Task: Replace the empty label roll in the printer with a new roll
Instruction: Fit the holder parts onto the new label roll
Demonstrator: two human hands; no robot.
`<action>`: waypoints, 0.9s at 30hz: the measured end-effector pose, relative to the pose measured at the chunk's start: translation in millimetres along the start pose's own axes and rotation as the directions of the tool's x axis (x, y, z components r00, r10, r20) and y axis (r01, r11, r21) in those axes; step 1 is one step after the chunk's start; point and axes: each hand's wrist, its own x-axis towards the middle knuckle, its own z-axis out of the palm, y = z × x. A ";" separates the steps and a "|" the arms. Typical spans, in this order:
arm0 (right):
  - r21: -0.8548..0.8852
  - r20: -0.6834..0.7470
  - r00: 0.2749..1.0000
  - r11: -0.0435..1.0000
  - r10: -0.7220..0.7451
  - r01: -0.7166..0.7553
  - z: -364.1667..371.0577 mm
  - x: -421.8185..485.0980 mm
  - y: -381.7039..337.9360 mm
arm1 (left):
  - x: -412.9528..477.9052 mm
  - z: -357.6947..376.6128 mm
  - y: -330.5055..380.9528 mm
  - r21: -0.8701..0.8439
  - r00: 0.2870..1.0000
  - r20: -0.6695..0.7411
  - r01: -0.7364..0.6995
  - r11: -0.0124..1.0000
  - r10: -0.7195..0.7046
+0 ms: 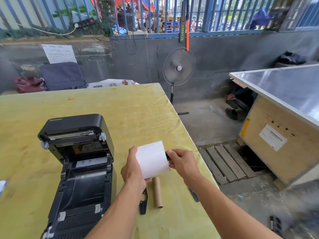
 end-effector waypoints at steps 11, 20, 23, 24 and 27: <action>0.009 0.068 0.998 1.000 0.002 -0.002 -2.2 2.0 3.5 | 3.1 -1.5 1.3 0.039 0.999 0.032 0.003 0.999 -0.004; -0.175 -0.082 0.991 0.977 0.108 -0.121 -14.2 21.9 23.8 | 11.6 0.1 -3.3 0.063 1.000 0.022 -0.001 0.998 0.000; -0.605 -0.139 0.983 0.775 0.122 -0.182 -28.5 23.2 43.0 | 17.6 1.8 -6.2 0.059 1.000 0.010 0.000 0.998 -0.001; -0.672 -0.112 0.984 0.718 0.142 -0.180 -31.9 22.2 50.2 | 19.5 2.7 -7.1 0.057 1.000 0.005 0.003 0.998 -0.004; -0.799 -0.046 0.974 0.577 0.220 -0.168 -36.6 20.0 67.8 | 24.8 5.6 -9.4 0.053 1.000 -0.022 0.011 0.999 -0.010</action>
